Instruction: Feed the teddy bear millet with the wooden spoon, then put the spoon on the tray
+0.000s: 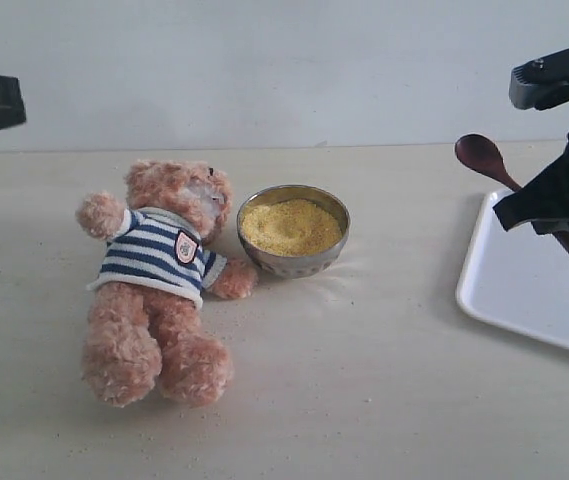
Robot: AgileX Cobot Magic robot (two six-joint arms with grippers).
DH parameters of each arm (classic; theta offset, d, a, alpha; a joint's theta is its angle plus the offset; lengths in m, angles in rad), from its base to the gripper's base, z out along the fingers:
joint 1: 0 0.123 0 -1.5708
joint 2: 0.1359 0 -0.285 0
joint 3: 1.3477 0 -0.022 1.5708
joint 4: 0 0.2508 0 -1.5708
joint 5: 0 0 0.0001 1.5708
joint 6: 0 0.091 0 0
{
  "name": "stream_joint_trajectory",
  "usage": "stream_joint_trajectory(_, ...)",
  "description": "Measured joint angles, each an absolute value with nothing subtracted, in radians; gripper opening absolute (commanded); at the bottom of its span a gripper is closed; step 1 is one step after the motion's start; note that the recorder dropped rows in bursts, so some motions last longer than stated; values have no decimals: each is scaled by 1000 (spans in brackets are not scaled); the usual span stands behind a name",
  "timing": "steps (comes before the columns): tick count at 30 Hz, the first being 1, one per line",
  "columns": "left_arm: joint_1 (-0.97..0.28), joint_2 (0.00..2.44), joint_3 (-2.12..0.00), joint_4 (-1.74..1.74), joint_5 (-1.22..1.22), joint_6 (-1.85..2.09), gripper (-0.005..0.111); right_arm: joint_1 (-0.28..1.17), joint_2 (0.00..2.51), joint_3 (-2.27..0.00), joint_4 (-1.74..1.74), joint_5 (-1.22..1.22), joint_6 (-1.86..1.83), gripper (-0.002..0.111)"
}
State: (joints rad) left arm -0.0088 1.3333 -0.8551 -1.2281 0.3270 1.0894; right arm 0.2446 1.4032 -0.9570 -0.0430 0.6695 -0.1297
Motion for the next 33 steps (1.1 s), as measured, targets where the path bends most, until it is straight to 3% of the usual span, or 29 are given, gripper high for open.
stream_joint_trajectory(7, -9, 1112, -855, -1205, -82, 857, 5, 245, 1403, -957, -17, 679, -128, 0)
stream_joint_trajectory(12, -9, 883, -855, -802, -327, 999, 5, 245, 1403, -957, 0, 679, -128, 0)
stream_joint_trajectory(20, -9, 525, -872, -560, -219, 1012, 5, 245, 1403, -957, 22, 679, -128, 0)
stream_joint_trajectory(27, -9, 460, -861, -543, 316, 1015, 5, 245, 1403, -957, 89, 679, -175, 0)
stream_joint_trajectory(33, -9, 493, -758, -833, 156, 1015, 5, 245, 1403, -957, 97, 687, -182, 0)
